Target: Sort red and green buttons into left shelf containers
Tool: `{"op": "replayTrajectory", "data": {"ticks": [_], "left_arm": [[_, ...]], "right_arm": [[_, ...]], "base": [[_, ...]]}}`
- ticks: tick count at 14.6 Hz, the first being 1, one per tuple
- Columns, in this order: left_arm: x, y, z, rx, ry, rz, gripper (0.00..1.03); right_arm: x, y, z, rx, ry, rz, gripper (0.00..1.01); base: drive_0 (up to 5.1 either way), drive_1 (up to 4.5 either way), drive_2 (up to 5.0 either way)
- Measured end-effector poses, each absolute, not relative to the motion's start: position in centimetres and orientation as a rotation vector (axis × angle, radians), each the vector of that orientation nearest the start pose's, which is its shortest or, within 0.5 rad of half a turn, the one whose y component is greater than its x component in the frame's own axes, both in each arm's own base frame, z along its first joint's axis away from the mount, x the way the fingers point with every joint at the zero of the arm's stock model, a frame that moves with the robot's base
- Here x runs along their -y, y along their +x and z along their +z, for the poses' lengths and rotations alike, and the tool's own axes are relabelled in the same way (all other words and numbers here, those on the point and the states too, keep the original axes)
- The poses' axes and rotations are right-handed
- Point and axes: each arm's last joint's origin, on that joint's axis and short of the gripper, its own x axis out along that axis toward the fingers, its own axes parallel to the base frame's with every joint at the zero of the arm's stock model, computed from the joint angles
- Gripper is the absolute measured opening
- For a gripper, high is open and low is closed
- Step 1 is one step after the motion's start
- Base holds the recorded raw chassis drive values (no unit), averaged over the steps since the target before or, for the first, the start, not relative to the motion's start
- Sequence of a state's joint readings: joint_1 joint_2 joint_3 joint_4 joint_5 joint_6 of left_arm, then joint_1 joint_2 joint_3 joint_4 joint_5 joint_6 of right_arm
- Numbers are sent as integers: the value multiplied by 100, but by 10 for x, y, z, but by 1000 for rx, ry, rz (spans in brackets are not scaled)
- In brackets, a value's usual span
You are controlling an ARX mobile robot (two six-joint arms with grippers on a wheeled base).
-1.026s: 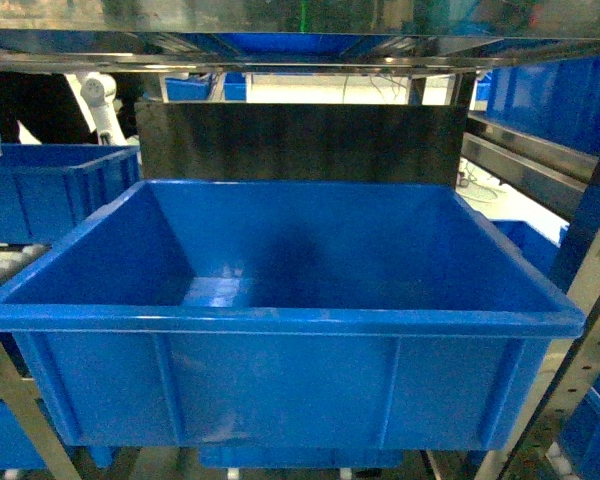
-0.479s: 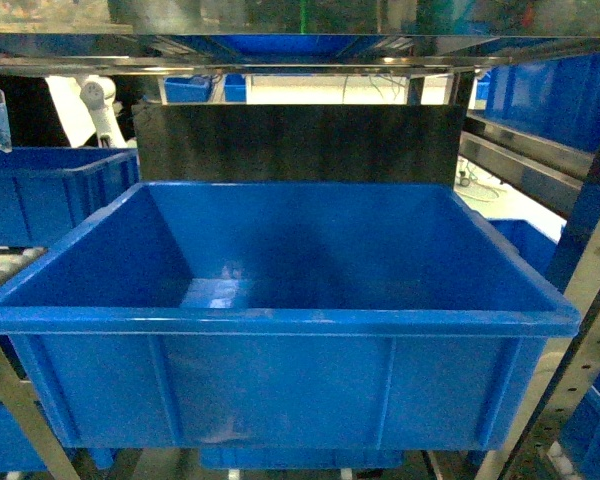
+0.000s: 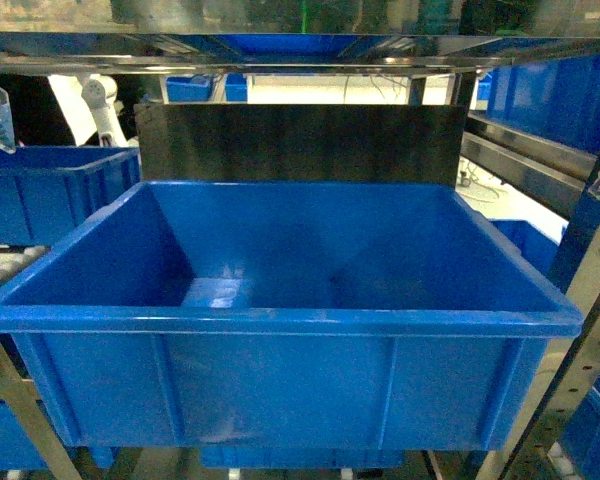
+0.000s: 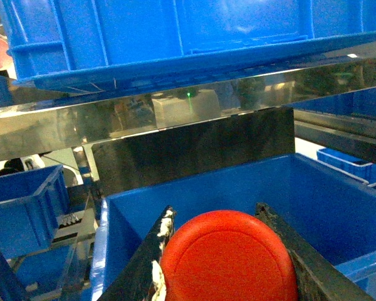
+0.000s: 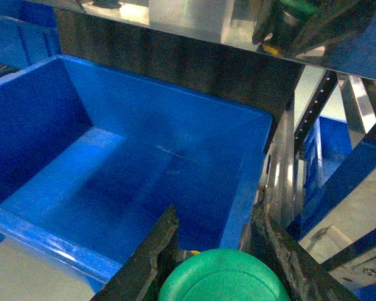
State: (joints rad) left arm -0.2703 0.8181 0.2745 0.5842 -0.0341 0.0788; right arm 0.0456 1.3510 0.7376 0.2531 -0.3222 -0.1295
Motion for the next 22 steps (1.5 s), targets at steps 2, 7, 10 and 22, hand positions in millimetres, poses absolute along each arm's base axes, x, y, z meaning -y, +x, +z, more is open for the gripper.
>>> {"op": "replayTrajectory", "data": {"ticks": [2,7,10,22], "left_arm": [[46,171,225,50,72,-234,32],[46,171,225,50,72,-234,32],[46,171,225,50,72,-235,32],[46,171,225,50,72,-233,32]], "right_arm": [[-22,286,236,-335,-71,381,31],[-23,285,236,-335,-61,390,31],[-67,296,221,-380,-11,542,31],[-91,372,180,-403,-50,562,31]], "base": [[0,0,0],[0,0,0],[0,0,0],[0,0,0]]}}
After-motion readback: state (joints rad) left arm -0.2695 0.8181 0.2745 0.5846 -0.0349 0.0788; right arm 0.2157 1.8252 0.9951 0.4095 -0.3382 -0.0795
